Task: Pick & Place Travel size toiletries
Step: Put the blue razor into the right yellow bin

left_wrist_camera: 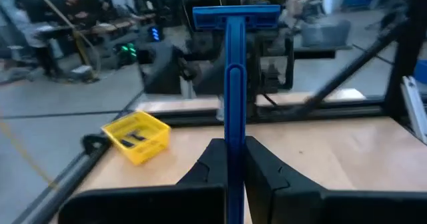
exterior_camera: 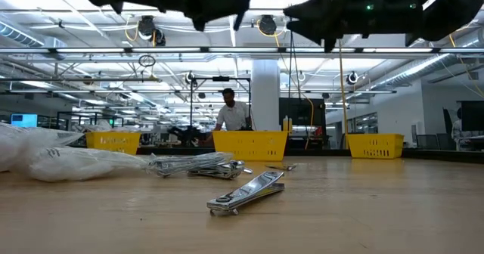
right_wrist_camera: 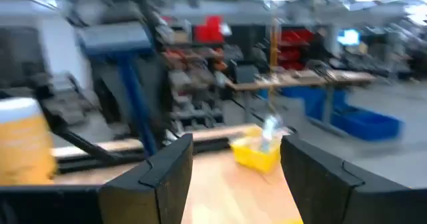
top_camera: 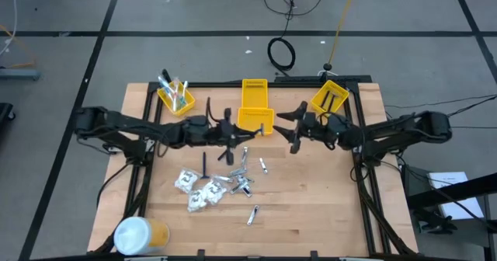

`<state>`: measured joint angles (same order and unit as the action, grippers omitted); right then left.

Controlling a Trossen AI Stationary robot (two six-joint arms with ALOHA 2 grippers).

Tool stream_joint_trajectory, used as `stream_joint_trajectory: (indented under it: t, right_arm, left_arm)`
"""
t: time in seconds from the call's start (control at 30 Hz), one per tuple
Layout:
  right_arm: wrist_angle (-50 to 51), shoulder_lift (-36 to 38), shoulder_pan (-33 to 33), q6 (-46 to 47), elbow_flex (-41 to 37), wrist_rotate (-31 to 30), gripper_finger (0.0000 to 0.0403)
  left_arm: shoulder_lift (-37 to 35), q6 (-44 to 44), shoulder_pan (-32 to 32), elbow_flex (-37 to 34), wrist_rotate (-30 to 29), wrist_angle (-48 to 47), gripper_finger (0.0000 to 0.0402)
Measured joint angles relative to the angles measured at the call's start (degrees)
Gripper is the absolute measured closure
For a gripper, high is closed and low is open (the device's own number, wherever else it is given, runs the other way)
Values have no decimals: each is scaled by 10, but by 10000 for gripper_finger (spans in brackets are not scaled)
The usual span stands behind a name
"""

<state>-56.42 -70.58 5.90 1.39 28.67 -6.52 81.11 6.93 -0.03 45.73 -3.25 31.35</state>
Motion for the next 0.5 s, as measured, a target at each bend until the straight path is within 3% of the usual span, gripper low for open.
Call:
stream_joint_trajectory:
  t: [0.2, 0.5]
  right_arm:
    - [-122, -61, -19, -6, 0, 40, 190]
    - [-135, -132, -22, 3, 49, 99, 166]
  left_arm:
    - [29, -10, 5, 0, 9, 29, 392]
    - [29, -47, 22, 3, 33, 27, 392]
